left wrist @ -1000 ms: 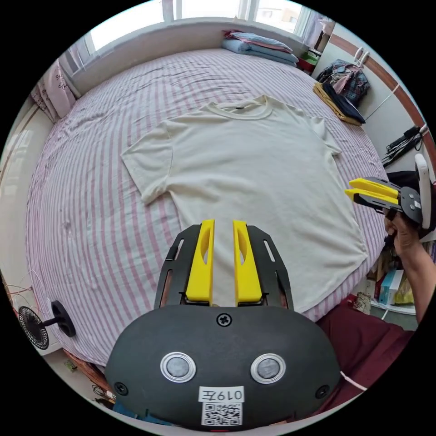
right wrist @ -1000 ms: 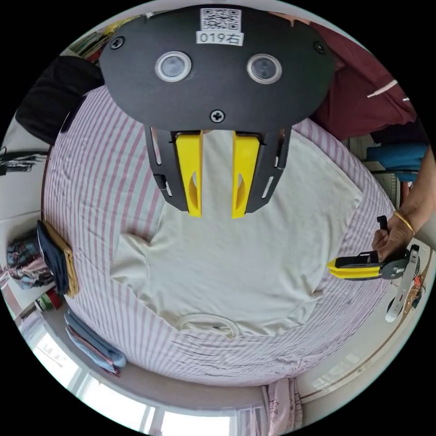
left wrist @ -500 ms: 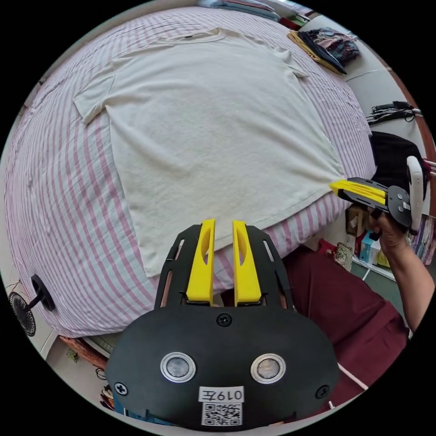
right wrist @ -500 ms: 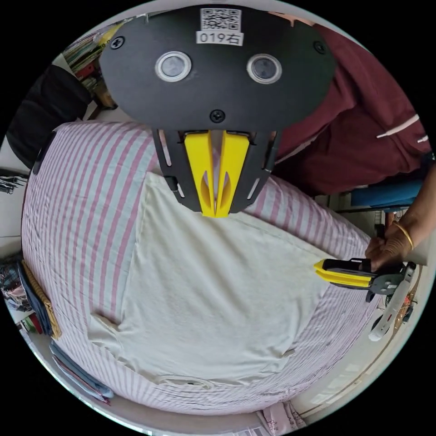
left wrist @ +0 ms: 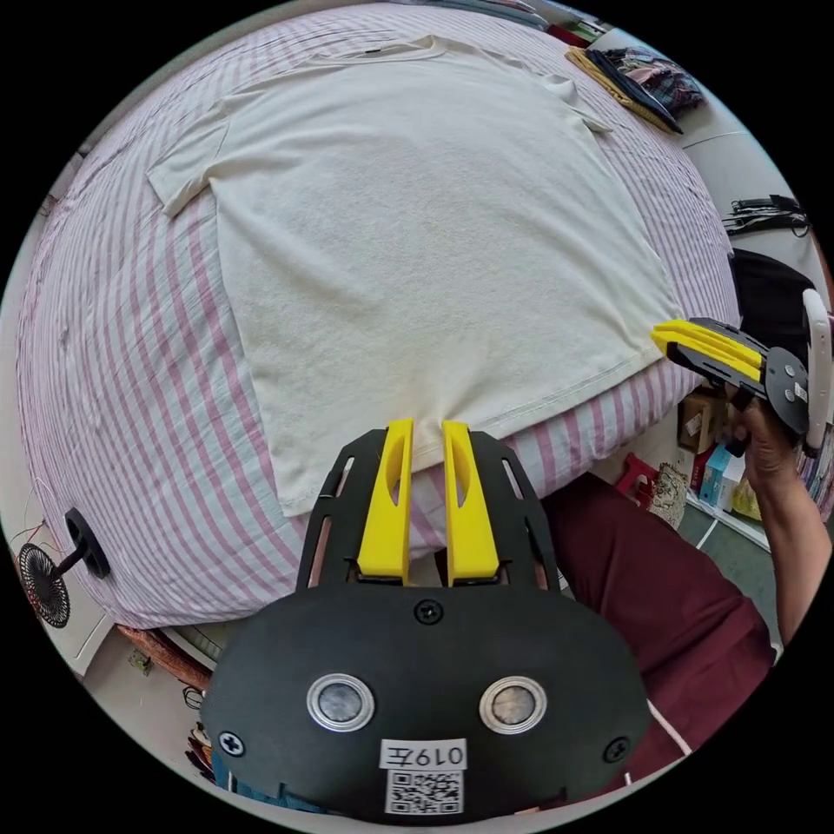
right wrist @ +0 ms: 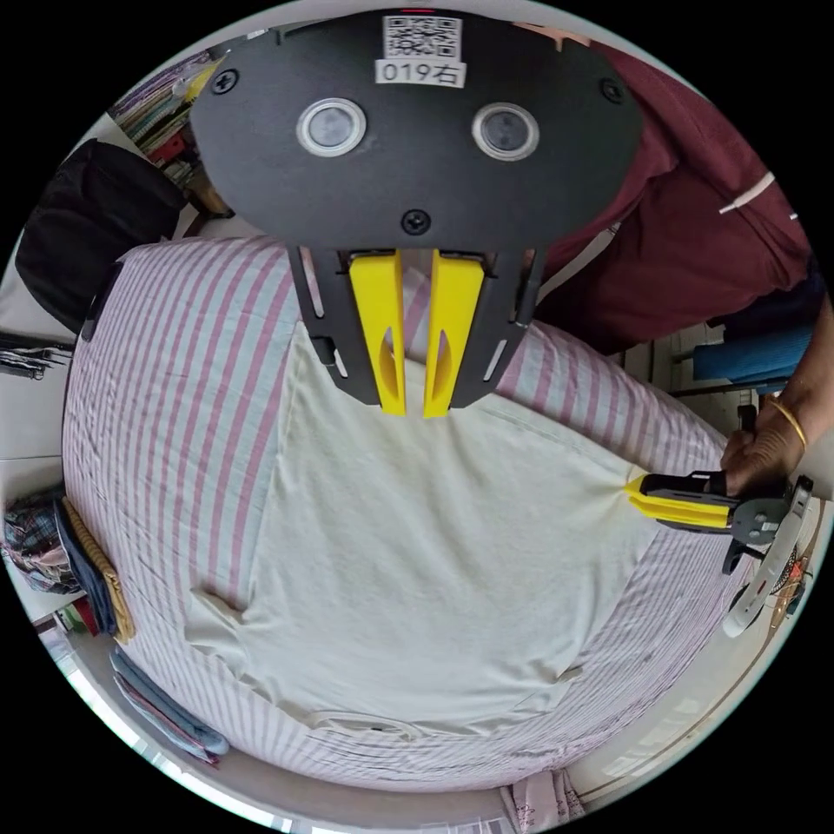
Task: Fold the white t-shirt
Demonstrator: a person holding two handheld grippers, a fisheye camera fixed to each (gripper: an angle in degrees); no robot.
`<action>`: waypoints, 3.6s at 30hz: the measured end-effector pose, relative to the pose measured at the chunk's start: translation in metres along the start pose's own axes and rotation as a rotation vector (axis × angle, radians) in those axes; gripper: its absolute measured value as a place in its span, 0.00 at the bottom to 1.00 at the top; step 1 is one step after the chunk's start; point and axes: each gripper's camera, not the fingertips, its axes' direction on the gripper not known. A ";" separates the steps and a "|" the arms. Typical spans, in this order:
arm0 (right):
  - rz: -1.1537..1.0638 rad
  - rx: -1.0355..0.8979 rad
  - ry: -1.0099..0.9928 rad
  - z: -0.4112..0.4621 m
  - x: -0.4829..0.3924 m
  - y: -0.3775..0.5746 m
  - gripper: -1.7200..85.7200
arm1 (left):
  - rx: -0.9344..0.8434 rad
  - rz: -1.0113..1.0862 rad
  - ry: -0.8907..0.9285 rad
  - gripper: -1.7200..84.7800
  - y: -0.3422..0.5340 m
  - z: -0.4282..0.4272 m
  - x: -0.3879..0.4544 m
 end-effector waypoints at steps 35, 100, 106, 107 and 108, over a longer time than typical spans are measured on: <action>0.400 -0.078 -0.140 0.000 0.109 0.090 0.10 | -0.002 -0.408 0.044 0.12 0.065 -0.006 -0.102; -0.041 0.269 -0.293 -0.112 0.018 -0.130 0.05 | 0.305 -0.110 -0.059 0.03 -0.001 -0.138 -0.125; -0.237 0.288 -0.302 -0.100 -0.006 -0.246 0.01 | 0.244 -0.175 -0.019 0.06 -0.018 -0.099 -0.177; -0.290 0.291 -0.295 -0.097 -0.014 -0.273 0.02 | 0.246 -0.204 -0.012 0.07 -0.020 -0.092 -0.191; -0.319 0.290 -0.291 -0.095 -0.018 -0.288 0.02 | 0.241 -0.233 -0.003 0.08 -0.022 -0.084 -0.205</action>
